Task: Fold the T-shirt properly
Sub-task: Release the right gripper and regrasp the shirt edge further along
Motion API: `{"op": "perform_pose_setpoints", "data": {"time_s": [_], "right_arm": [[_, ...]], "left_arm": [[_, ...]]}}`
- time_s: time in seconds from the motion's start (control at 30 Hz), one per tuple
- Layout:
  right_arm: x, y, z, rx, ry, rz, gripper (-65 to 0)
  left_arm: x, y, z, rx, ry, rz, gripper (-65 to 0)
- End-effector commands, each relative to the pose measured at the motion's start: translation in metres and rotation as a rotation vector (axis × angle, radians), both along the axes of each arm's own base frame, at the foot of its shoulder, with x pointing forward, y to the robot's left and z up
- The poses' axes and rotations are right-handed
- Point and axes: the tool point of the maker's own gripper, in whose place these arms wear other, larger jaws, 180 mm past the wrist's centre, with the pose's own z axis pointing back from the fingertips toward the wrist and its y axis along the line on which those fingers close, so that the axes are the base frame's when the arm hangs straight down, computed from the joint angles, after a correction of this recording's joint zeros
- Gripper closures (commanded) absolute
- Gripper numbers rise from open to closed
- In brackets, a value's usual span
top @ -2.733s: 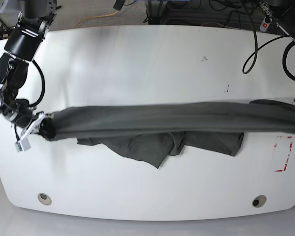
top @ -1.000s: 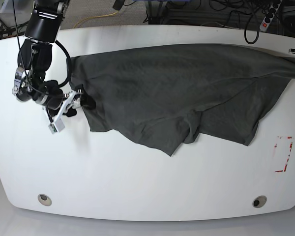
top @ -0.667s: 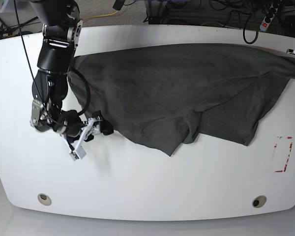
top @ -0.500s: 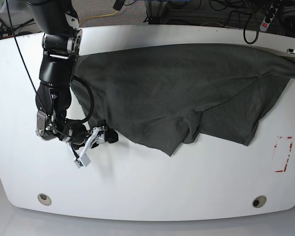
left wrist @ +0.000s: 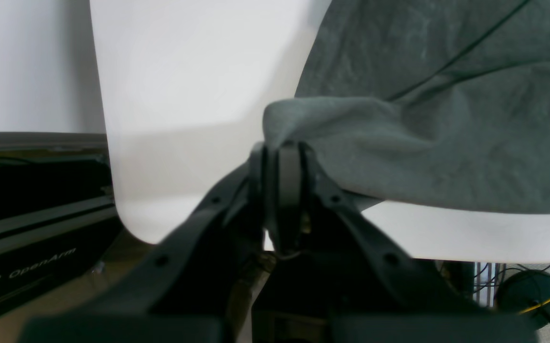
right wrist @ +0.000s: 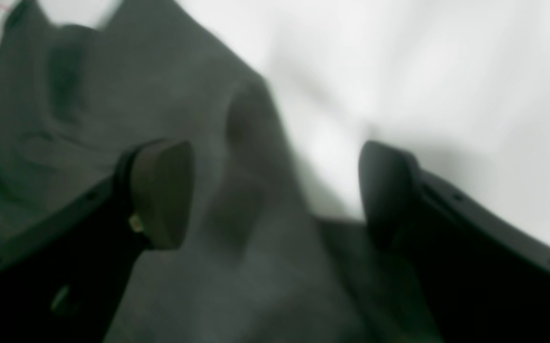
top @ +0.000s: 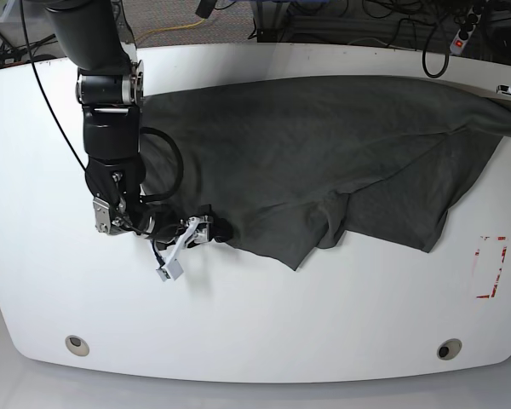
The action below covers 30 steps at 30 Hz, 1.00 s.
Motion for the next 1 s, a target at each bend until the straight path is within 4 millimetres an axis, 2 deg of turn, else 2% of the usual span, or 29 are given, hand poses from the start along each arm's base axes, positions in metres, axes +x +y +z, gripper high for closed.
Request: {"op": "perform_pose_setpoints", "data": {"time_s": [0.0, 0.1, 0.27, 0.33, 0.4, 0.47, 0.53, 0.57, 0.67, 0.7, 0.73, 0.8, 0.93, 0.97], "right_arm": [[0.010, 0.000, 0.010, 0.018, -0.022, -0.006, -51.7], [0.007, 0.019, 0.009, 0.033, -0.018, 0.024, -51.7], [0.001, 0.036, 0.005, 0.021, -0.008, 0.073, -51.7], [-0.003, 0.051, 0.004, 0.021, -0.003, 0.104, -51.5], [-0.004, 0.054, 0.004, 0.022, -0.002, 0.112, -49.9], [-0.004, 0.054, 0.004, 0.022, -0.003, 0.111, -43.1], [-0.003, 0.055, 0.005, 0.029, -0.005, 0.108, -32.2], [-0.003, 0.055, 0.005, 0.029, -0.007, 0.109, -23.5], [0.001, 0.055, 0.012, 0.027, -0.029, 0.110, -3.8], [0.004, 0.056, 0.019, 0.026, -0.058, 0.116, 0.0], [0.007, 0.057, 0.028, 0.024, -0.086, 0.121, 0.0], [0.001, 0.056, 0.032, 0.013, -0.104, 0.132, 0.0], [-0.001, 0.030, 0.055, -0.018, -0.172, 0.094, 0.0], [-0.003, 0.022, 0.060, -0.035, -0.190, 0.086, 0.0]], "left_arm": [[0.007, 0.004, 0.013, 0.030, -0.031, -0.016, -0.3], [0.007, 0.004, 0.013, 0.030, -0.031, -0.016, -0.3], [0.007, 0.004, 0.014, 0.030, -0.032, -0.016, -0.3], [0.007, 0.004, 0.014, 0.030, -0.032, -0.016, -0.3], [0.007, 0.004, 0.014, 0.030, -0.032, -0.016, -0.3], [0.008, 0.004, 0.014, 0.030, -0.034, -0.016, -0.3], [0.008, 0.004, 0.014, 0.030, -0.034, -0.016, -0.3], [0.008, 0.004, 0.014, 0.030, -0.034, -0.016, -0.3], [0.008, 0.003, 0.014, 0.029, -0.033, -0.019, -0.3], [0.009, 0.002, 0.013, 0.028, -0.032, -0.023, -0.3], [0.013, -0.003, 0.012, 0.023, -0.035, -0.038, -0.3], [0.023, -0.010, 0.013, 0.017, -0.049, -0.063, -0.1], [0.033, -0.012, 0.013, 0.050, -0.039, -0.077, -0.1], [0.041, -0.015, 0.014, 0.061, -0.042, -0.090, -0.1]]}}
